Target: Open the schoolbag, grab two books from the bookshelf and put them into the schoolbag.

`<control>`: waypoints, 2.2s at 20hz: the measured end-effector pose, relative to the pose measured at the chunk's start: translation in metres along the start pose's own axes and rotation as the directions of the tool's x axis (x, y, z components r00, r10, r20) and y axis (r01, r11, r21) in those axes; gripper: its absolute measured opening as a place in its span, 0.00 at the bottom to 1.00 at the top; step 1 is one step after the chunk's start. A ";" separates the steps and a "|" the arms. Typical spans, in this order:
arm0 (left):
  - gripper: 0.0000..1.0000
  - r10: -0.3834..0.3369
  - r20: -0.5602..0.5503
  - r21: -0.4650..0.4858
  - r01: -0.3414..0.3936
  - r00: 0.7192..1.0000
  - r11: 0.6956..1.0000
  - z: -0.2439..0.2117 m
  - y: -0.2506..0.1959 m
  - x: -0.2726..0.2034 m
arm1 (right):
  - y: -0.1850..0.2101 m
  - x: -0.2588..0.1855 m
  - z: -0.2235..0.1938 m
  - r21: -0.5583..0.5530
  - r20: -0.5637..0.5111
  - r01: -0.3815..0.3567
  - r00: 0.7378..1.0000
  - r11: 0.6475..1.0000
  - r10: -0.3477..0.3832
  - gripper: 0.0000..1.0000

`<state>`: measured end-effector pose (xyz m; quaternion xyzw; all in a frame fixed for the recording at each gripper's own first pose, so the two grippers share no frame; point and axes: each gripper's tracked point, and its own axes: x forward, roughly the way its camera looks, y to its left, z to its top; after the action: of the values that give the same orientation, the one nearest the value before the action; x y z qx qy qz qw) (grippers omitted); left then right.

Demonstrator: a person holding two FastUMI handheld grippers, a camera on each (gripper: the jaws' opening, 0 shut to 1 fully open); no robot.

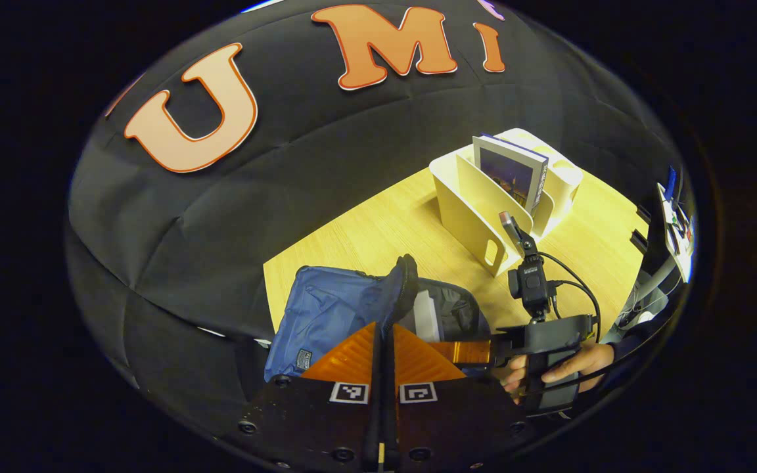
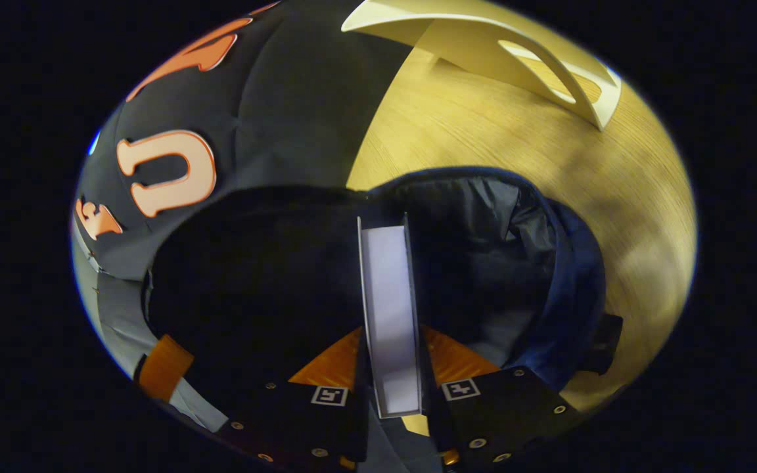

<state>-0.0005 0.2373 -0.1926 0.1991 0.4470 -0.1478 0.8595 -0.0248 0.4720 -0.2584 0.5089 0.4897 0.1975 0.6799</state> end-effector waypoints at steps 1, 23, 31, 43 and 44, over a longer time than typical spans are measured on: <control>0.03 -0.004 0.003 -0.012 0.004 1.000 1.000 -0.001 0.001 0.000 | 0.006 -0.004 0.000 -0.007 -0.010 -0.005 1.000 1.000 0.005 0.46; 0.03 -0.023 0.055 -0.163 0.032 0.998 0.986 0.005 -0.014 0.011 | -0.049 -0.254 0.193 -0.408 0.497 0.631 0.760 0.659 -0.420 0.97; 0.03 -0.036 0.065 -0.195 0.048 0.997 0.980 -0.002 -0.015 0.015 | -0.015 -0.274 0.266 -0.480 0.554 0.711 0.700 0.514 -0.451 0.97; 0.03 -0.058 0.035 -0.299 0.066 0.998 0.952 -0.019 -0.016 0.027 | -0.006 -0.225 0.342 -0.579 0.444 0.696 0.706 0.424 -0.552 0.97; 0.03 -0.059 0.033 -0.306 0.066 0.998 0.950 -0.020 -0.016 0.029 | -0.012 -0.219 0.346 -0.582 0.421 0.693 0.705 0.426 -0.571 0.97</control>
<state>-0.0054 0.2303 -0.2301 0.0473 0.4606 -0.1059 0.8800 0.1752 0.1269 -0.1664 -0.0001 0.4734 0.0570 0.8790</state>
